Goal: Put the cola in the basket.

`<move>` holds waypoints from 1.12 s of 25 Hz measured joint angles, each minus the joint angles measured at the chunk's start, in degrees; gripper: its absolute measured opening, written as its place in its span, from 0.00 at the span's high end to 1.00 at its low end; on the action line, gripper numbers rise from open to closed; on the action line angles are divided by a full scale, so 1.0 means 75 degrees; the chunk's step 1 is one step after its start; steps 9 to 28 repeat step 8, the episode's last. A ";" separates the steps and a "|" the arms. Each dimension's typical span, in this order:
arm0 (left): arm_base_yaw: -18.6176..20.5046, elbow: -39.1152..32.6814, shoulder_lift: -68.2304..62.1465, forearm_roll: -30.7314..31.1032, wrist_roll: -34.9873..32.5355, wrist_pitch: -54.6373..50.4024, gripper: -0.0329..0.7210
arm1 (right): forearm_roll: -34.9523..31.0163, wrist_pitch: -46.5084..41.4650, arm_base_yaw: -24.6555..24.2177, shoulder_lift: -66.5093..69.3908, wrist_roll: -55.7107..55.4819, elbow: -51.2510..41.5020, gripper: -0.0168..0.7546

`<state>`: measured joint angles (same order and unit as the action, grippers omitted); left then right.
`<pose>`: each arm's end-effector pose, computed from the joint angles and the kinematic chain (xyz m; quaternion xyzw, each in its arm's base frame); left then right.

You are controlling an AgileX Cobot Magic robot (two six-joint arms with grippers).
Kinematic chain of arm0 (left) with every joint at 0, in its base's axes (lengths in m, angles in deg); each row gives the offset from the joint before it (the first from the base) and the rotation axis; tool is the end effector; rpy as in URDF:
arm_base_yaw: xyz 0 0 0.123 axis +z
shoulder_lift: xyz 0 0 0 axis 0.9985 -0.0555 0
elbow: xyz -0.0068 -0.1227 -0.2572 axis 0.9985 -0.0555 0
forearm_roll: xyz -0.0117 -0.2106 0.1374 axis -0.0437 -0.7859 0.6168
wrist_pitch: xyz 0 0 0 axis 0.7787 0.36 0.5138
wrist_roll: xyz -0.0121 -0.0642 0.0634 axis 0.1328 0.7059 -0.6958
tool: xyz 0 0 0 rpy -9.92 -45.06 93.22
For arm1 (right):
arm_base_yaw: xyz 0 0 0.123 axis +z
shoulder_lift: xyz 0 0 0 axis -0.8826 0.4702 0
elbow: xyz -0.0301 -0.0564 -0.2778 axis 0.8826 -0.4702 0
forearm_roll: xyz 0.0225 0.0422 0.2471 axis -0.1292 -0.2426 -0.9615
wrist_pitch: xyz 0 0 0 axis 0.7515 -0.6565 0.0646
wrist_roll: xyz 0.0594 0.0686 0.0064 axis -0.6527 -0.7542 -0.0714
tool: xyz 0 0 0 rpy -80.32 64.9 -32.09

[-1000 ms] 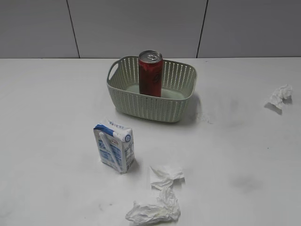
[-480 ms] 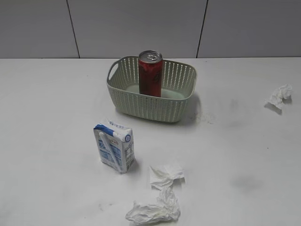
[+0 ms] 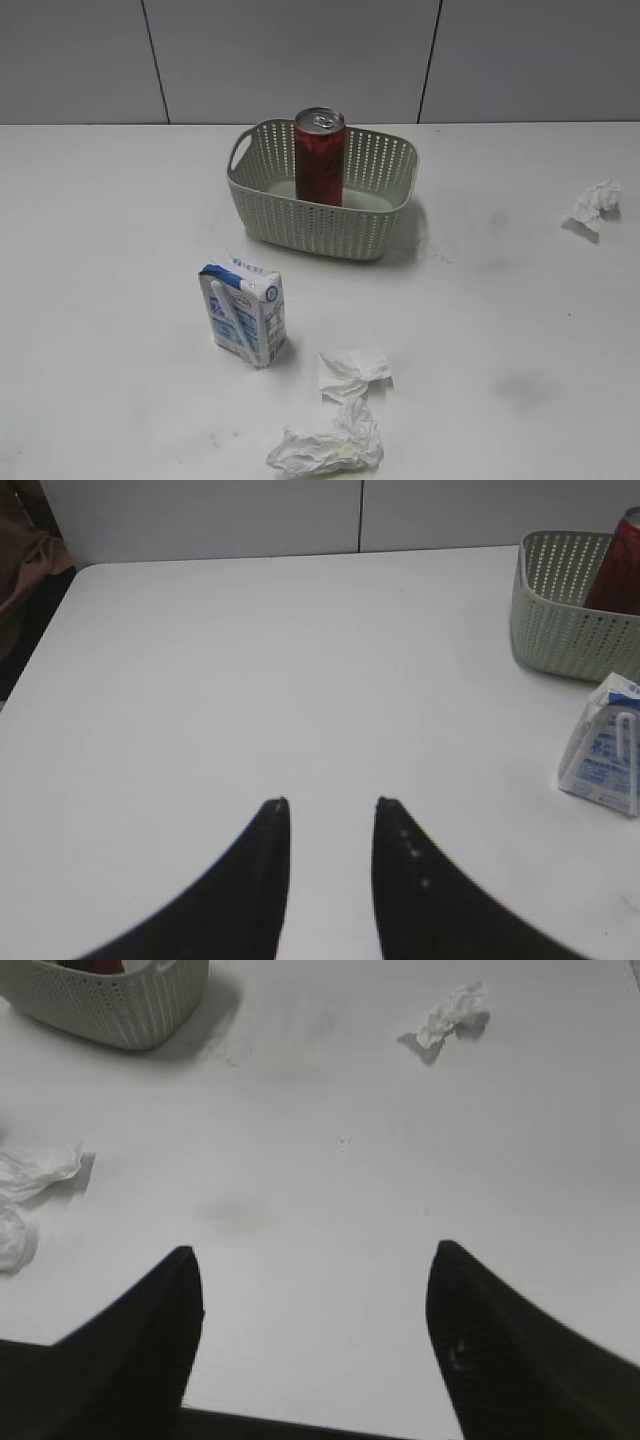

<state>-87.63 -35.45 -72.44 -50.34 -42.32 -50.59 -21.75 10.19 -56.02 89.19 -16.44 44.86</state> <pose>-0.0049 -0.0130 0.2838 0.0548 0.8377 -0.0572 0.5404 0.0050 0.0118 0.2808 -0.0797 0.8622 0.0767 0.4944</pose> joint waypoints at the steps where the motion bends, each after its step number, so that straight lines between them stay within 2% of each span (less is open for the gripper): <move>1: 0.0000 0.0000 0.0000 0.0000 0.0000 0.0000 0.65 | 0.0000 0.0000 0.0000 -0.0137 0.0000 0.0000 0.30; 6: 0.0000 0.0000 0.0000 0.0000 0.0000 0.0000 0.65 | -0.0009 0.0000 0.0000 -0.0612 0.0000 0.0000 0.30; 28: 0.0000 0.0000 0.0000 0.0000 0.0000 0.0000 0.65 | -0.0017 0.0000 0.0000 -0.0627 0.0000 0.0000 0.30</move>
